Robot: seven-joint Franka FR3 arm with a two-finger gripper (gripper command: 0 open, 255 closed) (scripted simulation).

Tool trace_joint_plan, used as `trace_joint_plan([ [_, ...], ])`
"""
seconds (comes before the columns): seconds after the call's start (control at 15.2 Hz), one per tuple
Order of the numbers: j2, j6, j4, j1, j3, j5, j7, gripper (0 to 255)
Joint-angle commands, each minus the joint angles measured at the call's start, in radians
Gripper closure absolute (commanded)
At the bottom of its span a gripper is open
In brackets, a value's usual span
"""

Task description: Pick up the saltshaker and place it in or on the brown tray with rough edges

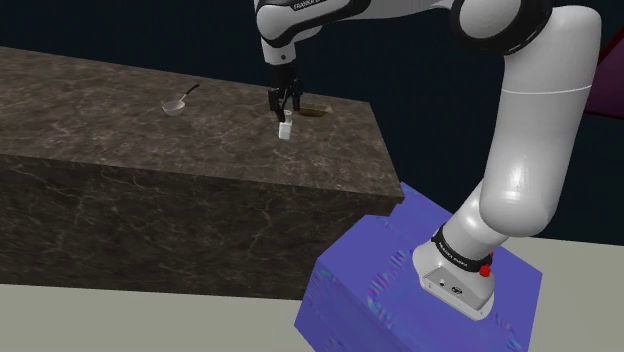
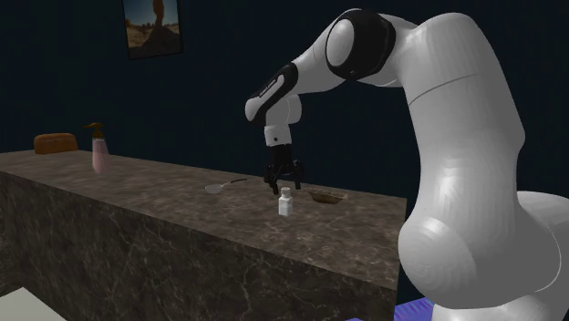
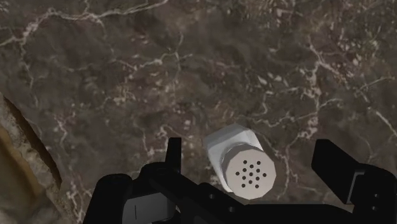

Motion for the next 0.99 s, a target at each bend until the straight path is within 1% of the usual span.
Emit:
trace_joint_plan([
  [0.0,0.001,0.012,-0.011,-0.001,0.0,0.0,0.0,0],
  [0.46,0.001,0.012,-0.011,-0.001,0.0,0.0,0.0,0],
  [0.53,0.001,0.012,-0.011,-0.001,0.0,0.0,0.0,255],
  [0.92,0.001,0.012,-0.011,-0.001,0.0,0.0,0.0,255],
])
